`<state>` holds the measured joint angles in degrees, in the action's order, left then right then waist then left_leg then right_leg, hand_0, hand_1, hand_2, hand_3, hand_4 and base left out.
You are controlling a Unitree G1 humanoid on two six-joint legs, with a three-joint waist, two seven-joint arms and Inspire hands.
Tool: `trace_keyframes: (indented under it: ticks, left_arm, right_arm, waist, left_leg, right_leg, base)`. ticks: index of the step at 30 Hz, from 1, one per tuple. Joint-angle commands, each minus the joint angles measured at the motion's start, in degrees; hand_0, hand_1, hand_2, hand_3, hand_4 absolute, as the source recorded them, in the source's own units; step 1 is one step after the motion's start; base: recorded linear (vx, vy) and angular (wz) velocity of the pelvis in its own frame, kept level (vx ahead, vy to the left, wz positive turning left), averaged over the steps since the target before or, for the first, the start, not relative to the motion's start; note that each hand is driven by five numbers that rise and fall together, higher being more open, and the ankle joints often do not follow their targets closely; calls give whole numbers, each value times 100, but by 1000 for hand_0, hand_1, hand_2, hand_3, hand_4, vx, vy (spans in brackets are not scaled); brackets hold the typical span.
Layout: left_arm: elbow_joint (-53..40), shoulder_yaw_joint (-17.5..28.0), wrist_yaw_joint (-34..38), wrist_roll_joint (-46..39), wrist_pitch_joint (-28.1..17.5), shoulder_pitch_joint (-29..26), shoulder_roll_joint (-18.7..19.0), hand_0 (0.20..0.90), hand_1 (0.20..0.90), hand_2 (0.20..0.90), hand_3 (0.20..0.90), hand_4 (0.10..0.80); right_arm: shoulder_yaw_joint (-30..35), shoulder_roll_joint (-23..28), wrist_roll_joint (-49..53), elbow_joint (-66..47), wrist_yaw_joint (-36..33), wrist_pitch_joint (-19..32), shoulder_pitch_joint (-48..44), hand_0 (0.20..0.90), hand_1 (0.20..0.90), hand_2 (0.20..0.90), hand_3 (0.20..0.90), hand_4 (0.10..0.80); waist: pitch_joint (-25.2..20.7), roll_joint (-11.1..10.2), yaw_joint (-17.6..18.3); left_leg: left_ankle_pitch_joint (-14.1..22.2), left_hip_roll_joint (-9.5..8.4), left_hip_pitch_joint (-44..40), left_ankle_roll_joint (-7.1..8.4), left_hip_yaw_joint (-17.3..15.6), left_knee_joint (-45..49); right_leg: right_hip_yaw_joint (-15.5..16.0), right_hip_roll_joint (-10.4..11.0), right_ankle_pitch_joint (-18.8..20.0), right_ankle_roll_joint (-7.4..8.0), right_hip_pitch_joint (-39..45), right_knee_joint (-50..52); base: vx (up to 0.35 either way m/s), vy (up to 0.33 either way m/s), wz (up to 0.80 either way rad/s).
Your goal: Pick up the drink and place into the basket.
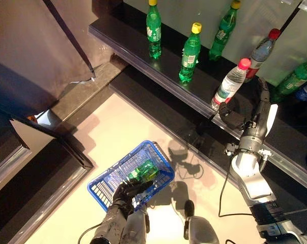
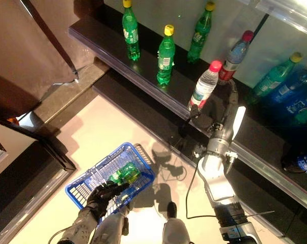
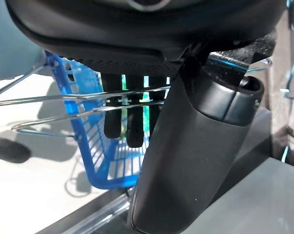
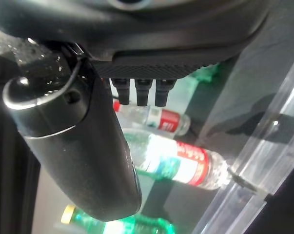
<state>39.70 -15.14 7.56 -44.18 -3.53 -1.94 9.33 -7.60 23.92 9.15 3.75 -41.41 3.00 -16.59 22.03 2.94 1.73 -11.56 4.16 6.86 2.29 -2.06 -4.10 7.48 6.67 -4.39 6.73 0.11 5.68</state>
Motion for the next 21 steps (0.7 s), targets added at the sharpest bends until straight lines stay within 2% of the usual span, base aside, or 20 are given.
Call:
trace_keyframes:
  ticks: [1, 4, 6, 9, 15, 21]
  left_arm:
    - [-231, -93, -219, 386, -724, 458, 298, 300, 300, 300, 200, 100]
    - [-197, -71, -213, 313, -748, 445, 263, 300, 300, 300, 200, 100]
    - [-200, -71, -268, 286, -760, 455, 230, 300, 300, 300, 200, 100]
    - [-117, -134, -380, 323, -693, 476, 193, 300, 300, 300, 200, 100]
    - [-153, -356, -345, 362, -720, 248, 358, 300, 300, 300, 200, 100]
    - [-71, -444, -326, 89, -868, -258, 611, 300, 300, 300, 200, 100]
  right_arm:
    - [40, -38, -32, -82, -240, 153, -482, 900, 900, 900, 900, 800]
    - [-17, -32, 231, 72, -74, -34, -652, 900, 900, 900, 900, 800]
    - [-46, 0, 396, 210, 9, -135, -808, 900, 900, 900, 900, 800]
    - [-64, -32, 633, 478, -67, -160, -1023, 900, 900, 900, 900, 800]
    - [143, 137, 1223, 679, -327, 97, -1365, 900, 900, 900, 900, 800]
    - [251, 474, 1617, 1400, -461, 277, -2580, 900, 900, 900, 900, 800]
  waist:
    - [-765, -138, -235]
    - [-720, -170, -265]
    - [-586, -195, -315]
    - [-433, -165, -346]
    - [-122, -97, -287]
    - [308, 98, -352]
  left_leg:
    - [844, 185, -317, 74, -21, 620]
    - [932, 172, -191, 121, -14, 1037]
    - [916, 146, 71, 149, 61, 1635]
    - [963, 129, 169, 80, 82, 1633]
    - [1033, 6, 353, 49, 37, 1637]
    - [1098, -121, 695, 15, -8, 1682]
  right_leg:
    - [92, -92, 499, -528, -311, -101]
    - [106, -80, 477, -602, -318, -24]
    - [114, -68, 466, -678, -287, 60]
    - [103, -66, 388, -694, -326, 262]
    - [43, 88, 471, -600, -696, 401]
    - [-19, 220, 619, -493, -1166, 444]
  base:
    - [60, -61, 1]
    - [26, -42, 0]
    - [21, 11, 0]
    - [57, 121, 3]
    - [-51, 108, -1]
    - [-143, 49, -5]
